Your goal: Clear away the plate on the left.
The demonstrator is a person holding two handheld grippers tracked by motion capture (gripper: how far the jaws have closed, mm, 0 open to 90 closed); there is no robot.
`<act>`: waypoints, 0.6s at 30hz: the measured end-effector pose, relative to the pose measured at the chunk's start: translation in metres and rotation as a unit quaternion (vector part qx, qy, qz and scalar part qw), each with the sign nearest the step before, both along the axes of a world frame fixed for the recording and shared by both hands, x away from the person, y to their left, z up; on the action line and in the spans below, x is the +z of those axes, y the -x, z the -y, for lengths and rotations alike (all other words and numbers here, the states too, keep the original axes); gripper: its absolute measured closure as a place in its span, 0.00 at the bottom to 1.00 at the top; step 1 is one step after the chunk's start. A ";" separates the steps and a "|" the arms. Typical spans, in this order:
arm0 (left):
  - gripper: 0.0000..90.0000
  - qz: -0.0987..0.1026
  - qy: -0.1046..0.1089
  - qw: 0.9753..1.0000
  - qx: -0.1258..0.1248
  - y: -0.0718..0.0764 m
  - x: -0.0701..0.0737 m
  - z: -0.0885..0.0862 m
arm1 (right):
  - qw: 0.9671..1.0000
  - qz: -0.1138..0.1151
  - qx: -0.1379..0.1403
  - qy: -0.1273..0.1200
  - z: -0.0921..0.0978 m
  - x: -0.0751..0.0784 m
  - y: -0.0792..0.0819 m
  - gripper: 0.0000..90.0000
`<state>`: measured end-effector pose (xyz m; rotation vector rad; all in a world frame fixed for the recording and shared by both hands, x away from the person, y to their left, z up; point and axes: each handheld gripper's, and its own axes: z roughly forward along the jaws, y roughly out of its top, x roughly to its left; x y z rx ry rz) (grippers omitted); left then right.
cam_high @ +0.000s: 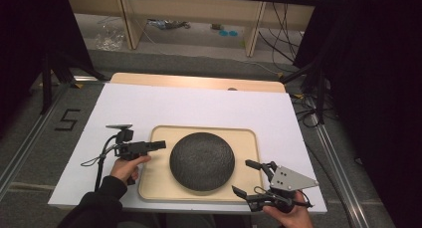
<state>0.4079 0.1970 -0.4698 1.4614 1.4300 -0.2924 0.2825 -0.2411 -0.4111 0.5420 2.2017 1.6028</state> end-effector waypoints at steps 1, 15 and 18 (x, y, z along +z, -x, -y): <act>0.41 0.002 -0.002 1.000 0.000 0.001 0.001 -0.002 | 1.000 0.001 0.000 -0.002 0.000 0.000 0.000 0.21; 0.39 0.029 -0.006 0.999 0.024 0.018 0.014 -0.034 | 1.000 0.002 0.000 -0.004 0.000 0.000 -0.001 0.21; 0.39 0.034 -0.003 0.999 0.031 0.021 0.016 -0.039 | 1.000 0.002 -0.002 -0.005 -0.001 0.000 -0.001 0.21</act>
